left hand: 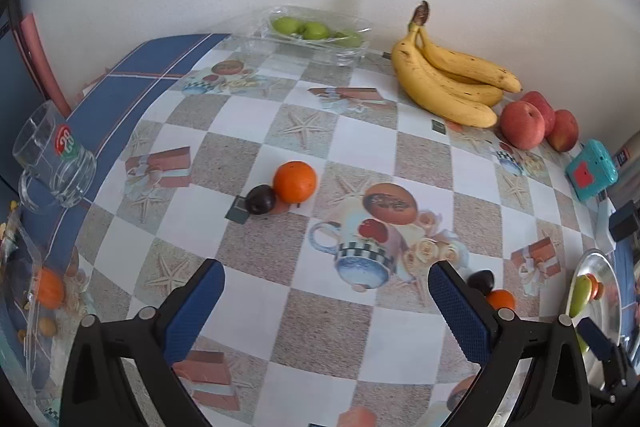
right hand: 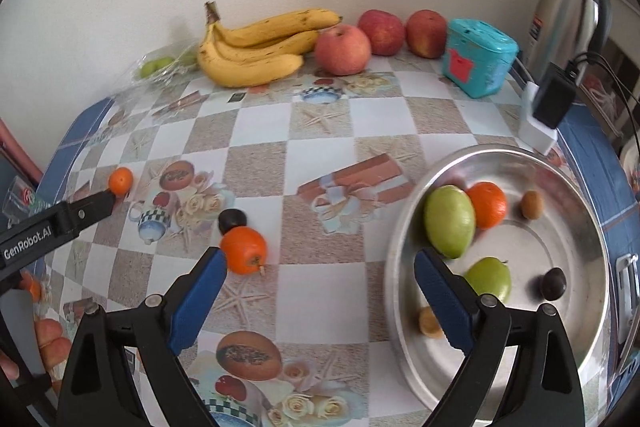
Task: Organize fruits
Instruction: 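Withdraw both tools from the bowl toward the orange and plum on the table, then grasp a black plum with the left tool while the right tool grasps an orange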
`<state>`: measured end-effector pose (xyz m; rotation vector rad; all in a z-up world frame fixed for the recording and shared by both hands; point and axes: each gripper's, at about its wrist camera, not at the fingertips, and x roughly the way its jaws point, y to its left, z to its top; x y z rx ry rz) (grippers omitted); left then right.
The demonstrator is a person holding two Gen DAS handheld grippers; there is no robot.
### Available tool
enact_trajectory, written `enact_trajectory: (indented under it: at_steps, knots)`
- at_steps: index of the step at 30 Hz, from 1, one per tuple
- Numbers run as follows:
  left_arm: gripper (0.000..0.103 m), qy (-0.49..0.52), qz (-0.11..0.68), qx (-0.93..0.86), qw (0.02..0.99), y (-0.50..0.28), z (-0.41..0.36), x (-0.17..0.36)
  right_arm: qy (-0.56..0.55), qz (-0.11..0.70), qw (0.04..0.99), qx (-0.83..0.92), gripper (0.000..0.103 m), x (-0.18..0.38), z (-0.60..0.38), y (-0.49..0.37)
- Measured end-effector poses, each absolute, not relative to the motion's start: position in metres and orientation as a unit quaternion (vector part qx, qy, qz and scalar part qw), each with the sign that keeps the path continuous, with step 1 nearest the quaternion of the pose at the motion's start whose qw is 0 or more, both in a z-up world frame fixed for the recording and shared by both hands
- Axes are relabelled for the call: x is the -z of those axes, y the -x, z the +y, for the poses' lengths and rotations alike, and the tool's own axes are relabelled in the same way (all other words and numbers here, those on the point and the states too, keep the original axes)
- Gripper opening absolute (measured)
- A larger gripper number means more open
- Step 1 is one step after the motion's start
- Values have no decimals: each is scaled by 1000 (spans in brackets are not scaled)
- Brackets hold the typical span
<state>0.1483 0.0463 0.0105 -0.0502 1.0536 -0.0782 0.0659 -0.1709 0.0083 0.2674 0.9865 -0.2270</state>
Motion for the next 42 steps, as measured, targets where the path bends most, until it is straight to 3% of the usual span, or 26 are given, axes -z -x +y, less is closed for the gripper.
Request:
enact_trajectory:
  at_steps: [11,25,36,42]
  knots:
    - [103,33,511,12,859,-169,106,7,-115,505,851,83,95,18,-136,-89]
    - [103,-73,493,40,866,-185,83,17,-73,536,836,91,95,43,-120,-102]
    - [102,-85,484,52,869,-197,74,31,-63,540,835,89,95,51,-115,-109]
    - [88,-79,494,67,864,-203,74,45,-61,536,837,90,93,50,-112,-112]
